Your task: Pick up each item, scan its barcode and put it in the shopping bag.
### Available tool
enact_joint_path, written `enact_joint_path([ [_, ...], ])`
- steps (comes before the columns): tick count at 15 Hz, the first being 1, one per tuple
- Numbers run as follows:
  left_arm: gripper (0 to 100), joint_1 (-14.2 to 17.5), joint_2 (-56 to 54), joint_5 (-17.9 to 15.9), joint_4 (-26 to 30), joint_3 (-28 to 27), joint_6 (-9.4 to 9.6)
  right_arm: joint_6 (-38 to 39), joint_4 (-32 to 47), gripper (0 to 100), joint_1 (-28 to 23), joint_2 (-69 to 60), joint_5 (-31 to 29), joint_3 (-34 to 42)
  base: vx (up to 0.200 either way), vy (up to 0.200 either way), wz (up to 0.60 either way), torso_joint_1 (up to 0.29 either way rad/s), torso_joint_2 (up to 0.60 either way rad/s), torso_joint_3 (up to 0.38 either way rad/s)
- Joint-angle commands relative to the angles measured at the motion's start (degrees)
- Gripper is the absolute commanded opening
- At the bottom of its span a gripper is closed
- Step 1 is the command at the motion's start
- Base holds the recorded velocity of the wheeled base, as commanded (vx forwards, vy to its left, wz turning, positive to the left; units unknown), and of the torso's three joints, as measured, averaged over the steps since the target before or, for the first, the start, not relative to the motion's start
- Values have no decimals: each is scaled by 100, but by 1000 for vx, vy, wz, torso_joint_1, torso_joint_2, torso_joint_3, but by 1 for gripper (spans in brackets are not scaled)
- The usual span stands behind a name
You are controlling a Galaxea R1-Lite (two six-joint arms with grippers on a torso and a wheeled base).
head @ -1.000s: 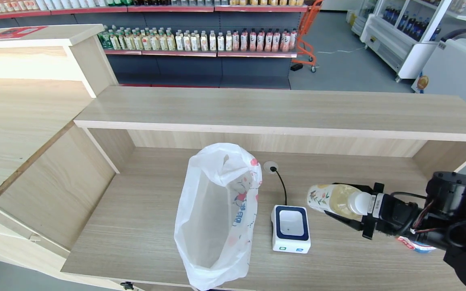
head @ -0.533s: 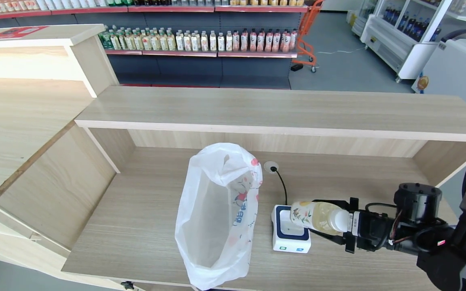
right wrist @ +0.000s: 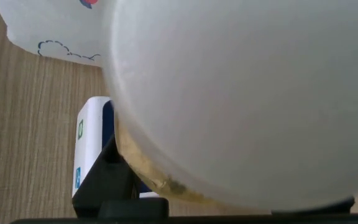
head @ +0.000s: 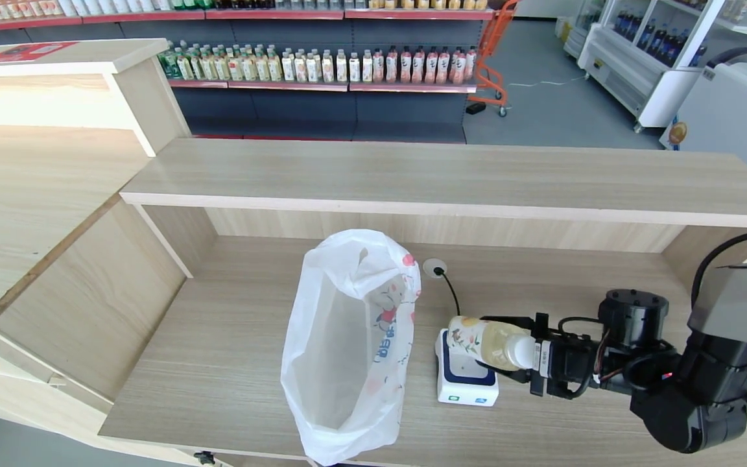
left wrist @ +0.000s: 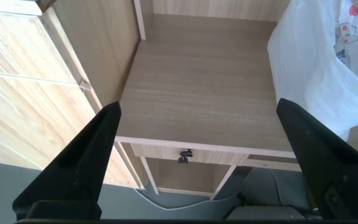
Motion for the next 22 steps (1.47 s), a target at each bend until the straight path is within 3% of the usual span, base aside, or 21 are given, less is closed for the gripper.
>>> enact_joint_path([
  [1, 100, 1, -2, 2, 0, 0, -2, -17, 27, 0, 22, 215, -22, -139, 0, 0, 0, 0, 0, 0],
  [6, 100, 10, -2, 2, 0, 0, -2, 18, 18, 0, -4, 118, -22, -139, 0, 0, 0, 0, 0, 0],
  [9, 100, 1, -2, 2, 0, 0, -2, 1626, 27, 0, -224, -980, -13, 80, 0, 0, 0, 0, 0, 0],
  [12, 100, 1, -2, 2, 0, 0, -2, 3709, 9, 0, 128, -2132, -259, 186, 0, 0, 0, 0, 0, 0],
  [15, 100, 1, -2, 2, 0, 0, -2, 5291, 62, 0, 515, -2571, -1384, 221, 0, 0, 0, 0, 0, 0],
  [16, 100, 1, -2, 2, 0, 0, -2, 6197, 71, 0, 822, -2589, -2351, 344, 0, 0, 0, 0, 0, 0],
  [18, 100, 1, -2, 2, 0, 0, -2, 7023, 79, 0, 1262, -2510, -3230, 432, 0, 0, 0, 0, 0, 0],
  [22, 100, 1, -2, 2, 0, 0, -2, 7269, 88, 0, 1420, -2387, -3397, 555, 0, 0, 0, 0, 0, 0],
])
